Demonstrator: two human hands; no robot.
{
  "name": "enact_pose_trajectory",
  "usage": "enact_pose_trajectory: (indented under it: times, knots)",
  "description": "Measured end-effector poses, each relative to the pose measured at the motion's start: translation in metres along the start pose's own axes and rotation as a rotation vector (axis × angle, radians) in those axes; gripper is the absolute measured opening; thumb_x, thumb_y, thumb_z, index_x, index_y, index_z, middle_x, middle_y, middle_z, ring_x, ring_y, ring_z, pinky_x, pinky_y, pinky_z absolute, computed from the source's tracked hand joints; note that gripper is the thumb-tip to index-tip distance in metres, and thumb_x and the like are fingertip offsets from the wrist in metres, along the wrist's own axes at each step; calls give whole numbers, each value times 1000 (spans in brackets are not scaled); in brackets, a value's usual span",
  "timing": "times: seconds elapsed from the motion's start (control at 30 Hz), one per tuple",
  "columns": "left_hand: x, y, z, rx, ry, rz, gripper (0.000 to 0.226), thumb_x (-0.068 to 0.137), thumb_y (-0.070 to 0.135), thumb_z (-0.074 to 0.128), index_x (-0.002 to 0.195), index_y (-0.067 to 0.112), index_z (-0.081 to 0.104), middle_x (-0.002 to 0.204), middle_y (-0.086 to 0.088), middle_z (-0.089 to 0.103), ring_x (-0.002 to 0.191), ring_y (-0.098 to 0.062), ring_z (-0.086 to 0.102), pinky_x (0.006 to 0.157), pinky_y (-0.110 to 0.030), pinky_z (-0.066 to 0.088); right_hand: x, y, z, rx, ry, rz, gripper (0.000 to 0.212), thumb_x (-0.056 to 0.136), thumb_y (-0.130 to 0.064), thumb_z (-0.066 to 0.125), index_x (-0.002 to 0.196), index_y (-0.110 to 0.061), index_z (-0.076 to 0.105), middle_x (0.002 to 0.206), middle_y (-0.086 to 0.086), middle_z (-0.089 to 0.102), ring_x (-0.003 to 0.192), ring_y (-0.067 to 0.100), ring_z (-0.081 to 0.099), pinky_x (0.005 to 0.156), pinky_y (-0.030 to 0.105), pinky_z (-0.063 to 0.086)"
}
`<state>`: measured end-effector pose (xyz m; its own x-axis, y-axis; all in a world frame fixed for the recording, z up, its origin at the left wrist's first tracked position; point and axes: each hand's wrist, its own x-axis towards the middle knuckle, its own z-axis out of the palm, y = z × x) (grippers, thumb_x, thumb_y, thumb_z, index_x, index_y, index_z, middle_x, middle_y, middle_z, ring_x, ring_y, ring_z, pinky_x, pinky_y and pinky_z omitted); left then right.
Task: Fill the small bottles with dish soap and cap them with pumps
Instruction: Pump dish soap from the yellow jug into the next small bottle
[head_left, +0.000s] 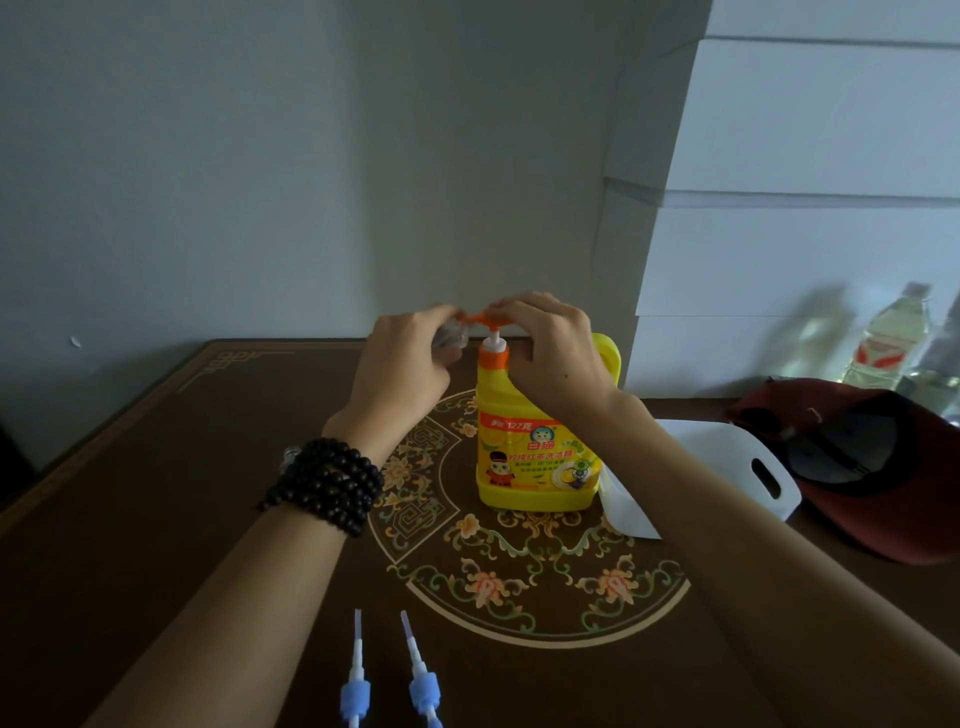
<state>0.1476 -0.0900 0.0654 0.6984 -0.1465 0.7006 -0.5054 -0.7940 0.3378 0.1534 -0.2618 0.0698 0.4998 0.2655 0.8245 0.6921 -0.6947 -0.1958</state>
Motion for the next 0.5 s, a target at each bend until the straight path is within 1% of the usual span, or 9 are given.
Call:
enact_pose_trajectory:
  times: [0.07,0.1,0.17,0.2,0.23,0.3,0.4,0.5]
  knots:
    - [-2,-3,4,-5,-4,-5,29,84,4,76,109,19,74,90,-1,77,83,-20,72,71,-20,46,-3,0,7,4,44,26,16,85,5,60,94,1,73,92,15,71,85,32,65,74,40,55]
    - [-4,-4,5,-7,-15,-12,30,84,4,76,109,20,74,90,0,77,83,-18,72,70,-16,45,-5,-1,10,-2,50,39,14,87,4,60,92,1,72,89,15,69,82,31,64,73,41,53]
    - [-7,-5,7,-11,-21,-17,31,83,3,77,108,22,75,90,2,78,82,-14,71,66,-3,38,-9,0,13,-11,55,41,16,85,7,58,90,1,73,87,14,69,80,32,64,73,42,52]
    - [-8,-5,7,-14,-20,-19,32,82,3,77,108,22,75,89,2,78,81,-14,71,66,-1,36,-10,0,13,-9,54,40,19,84,8,57,91,1,73,88,14,70,80,32,64,74,42,52]
    - [-8,-5,7,-17,-21,-23,32,82,3,77,108,21,75,88,2,78,81,-15,71,66,-4,38,-10,0,13,-6,50,39,21,84,8,55,91,1,73,88,15,70,81,32,64,74,43,52]
    - [-7,-3,5,-17,-42,-36,32,82,4,77,109,21,75,90,0,78,84,-19,73,69,-16,45,-9,-1,11,2,41,48,22,85,6,52,90,2,73,88,16,70,81,34,64,73,45,53]
    - [-3,-2,-1,-20,-75,-39,30,85,4,75,109,20,74,94,-1,78,89,-22,73,73,-20,47,-3,-4,6,3,-10,58,20,83,5,55,91,1,73,88,15,70,82,33,64,73,43,54]
    - [3,0,-7,-22,-62,-25,28,85,6,74,111,19,73,96,-2,77,93,-26,72,73,-25,47,8,-6,-5,-2,-59,19,29,73,3,53,93,-1,74,91,13,73,85,30,65,75,37,56]
